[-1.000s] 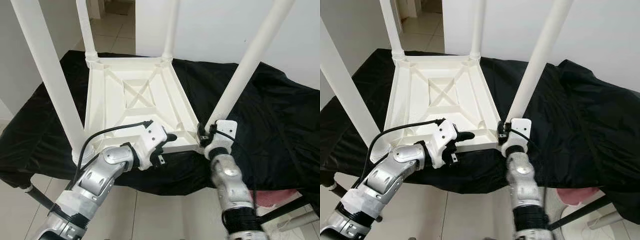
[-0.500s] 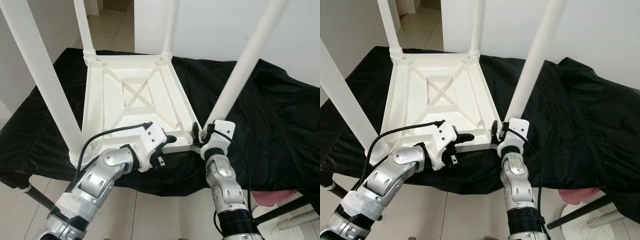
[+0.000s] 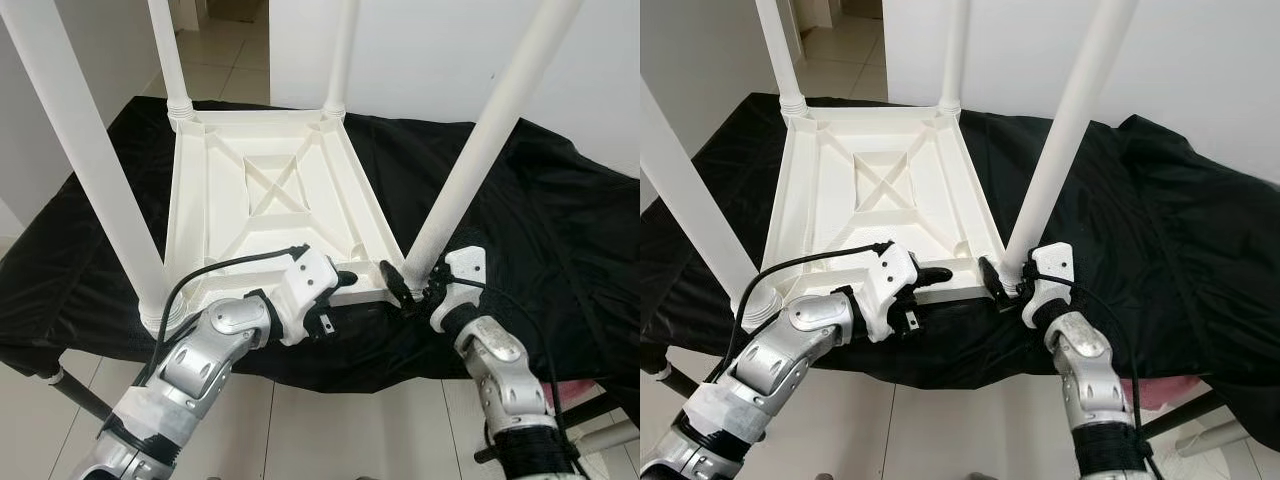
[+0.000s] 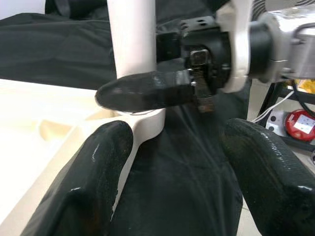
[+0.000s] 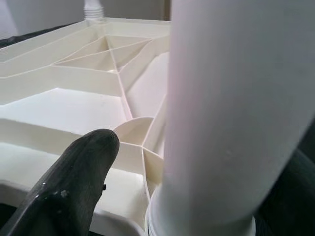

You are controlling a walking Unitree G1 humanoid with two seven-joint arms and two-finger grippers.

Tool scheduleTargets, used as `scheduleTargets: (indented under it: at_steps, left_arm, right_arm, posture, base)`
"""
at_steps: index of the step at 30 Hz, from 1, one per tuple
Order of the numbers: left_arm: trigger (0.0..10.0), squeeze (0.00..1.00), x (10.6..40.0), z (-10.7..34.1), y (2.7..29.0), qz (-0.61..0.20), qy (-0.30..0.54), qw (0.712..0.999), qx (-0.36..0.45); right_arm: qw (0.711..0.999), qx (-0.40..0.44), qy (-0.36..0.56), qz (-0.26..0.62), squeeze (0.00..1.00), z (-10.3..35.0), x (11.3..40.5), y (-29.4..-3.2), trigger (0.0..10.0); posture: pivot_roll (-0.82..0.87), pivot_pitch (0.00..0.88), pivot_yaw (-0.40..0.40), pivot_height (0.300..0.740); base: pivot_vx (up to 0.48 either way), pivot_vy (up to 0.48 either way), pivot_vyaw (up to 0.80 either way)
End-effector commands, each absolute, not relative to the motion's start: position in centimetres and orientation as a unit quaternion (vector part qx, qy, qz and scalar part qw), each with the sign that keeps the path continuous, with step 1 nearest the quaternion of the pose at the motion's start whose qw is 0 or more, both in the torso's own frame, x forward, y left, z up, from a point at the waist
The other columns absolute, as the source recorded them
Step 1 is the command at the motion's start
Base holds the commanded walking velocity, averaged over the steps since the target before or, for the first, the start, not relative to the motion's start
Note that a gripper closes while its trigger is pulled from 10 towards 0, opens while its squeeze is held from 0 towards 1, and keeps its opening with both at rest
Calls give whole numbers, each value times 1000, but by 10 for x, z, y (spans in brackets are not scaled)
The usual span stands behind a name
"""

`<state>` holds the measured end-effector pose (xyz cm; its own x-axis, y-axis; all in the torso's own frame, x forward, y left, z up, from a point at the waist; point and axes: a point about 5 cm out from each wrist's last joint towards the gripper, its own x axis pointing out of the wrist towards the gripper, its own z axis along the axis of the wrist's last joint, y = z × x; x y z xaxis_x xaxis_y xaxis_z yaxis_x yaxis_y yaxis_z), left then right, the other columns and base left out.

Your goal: Building children table

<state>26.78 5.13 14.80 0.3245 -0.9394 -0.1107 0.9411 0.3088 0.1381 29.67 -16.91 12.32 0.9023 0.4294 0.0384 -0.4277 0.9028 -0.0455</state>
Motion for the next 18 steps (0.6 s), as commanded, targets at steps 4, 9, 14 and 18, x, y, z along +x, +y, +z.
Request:
scheduleTargets:
  at_steps: [4,9,14,18]
  left_arm:
    - [10000,0,264,146,49,-602,12,792,97]
    - [10000,0,264,147,47,-603,10,792,97]
    - [10000,0,265,148,47,-599,7,795,98]
    - [10000,0,266,149,49,-596,8,797,98]
  right_arm:
    - [960,-41,-14,277,0,124,310,-173,10000]
    - [954,-56,6,295,0,119,319,-170,2000]
    - [951,-84,35,296,0,109,325,-175,0]
    - [953,-97,43,283,0,107,327,-184,0]
  posture:
    - [-10,0,-49,740]
    - [-3,0,-51,740]
    - [6,0,-53,740]
    - [5,0,-52,740]
  base:
    - [0,0,0]
    - [0,0,0]
    - [0,0,0]
    - [0,0,0]
